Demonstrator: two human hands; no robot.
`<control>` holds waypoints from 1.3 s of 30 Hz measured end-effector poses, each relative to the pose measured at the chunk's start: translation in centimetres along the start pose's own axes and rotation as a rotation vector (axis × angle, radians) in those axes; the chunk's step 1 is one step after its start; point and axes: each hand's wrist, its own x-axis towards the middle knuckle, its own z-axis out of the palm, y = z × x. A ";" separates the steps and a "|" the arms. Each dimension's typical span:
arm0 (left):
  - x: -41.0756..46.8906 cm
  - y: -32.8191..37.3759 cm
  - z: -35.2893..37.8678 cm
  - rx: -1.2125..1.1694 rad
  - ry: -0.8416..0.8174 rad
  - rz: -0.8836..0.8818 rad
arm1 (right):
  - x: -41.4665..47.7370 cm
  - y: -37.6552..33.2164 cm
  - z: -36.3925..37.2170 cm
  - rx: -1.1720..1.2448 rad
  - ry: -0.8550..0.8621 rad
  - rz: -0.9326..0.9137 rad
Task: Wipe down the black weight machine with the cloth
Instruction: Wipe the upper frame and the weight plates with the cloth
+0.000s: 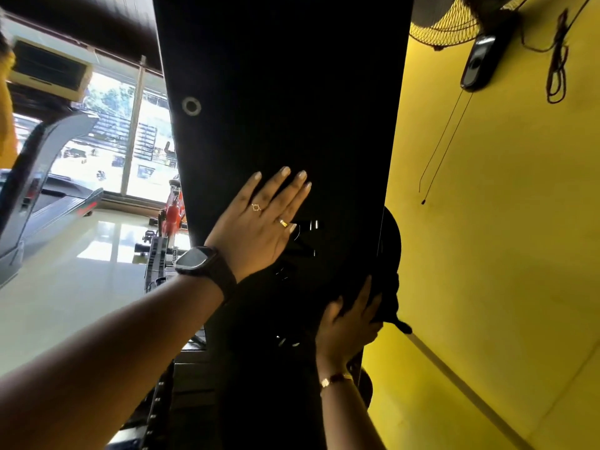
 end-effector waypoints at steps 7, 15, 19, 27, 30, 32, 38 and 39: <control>0.0 0.0 0.0 0.006 0.014 0.000 | -4.4 -6.0 0.1 0.064 -0.074 0.125; -0.7 0.4 0.1 -0.020 0.014 -0.010 | -9.3 0.7 0.9 -0.306 -0.355 -0.720; -3.0 1.9 0.4 -0.018 0.024 -0.026 | -5.8 6.0 0.2 -0.334 -0.370 -0.569; -4.9 3.1 1.0 -0.010 -0.002 -0.030 | -6.2 5.2 1.2 0.016 -0.190 0.329; -5.1 3.2 1.0 -0.029 -0.011 -0.030 | -8.5 1.5 1.8 0.101 -0.167 0.446; -5.1 3.3 1.1 -0.021 -0.010 -0.032 | -10.9 -1.5 1.7 0.104 -0.281 0.332; -5.1 3.2 1.0 -0.025 -0.036 -0.031 | -17.5 -2.6 1.6 -0.223 -0.651 -0.252; -5.1 3.1 1.0 -0.032 -0.037 -0.032 | -17.6 -1.3 1.5 -0.262 -0.650 -0.366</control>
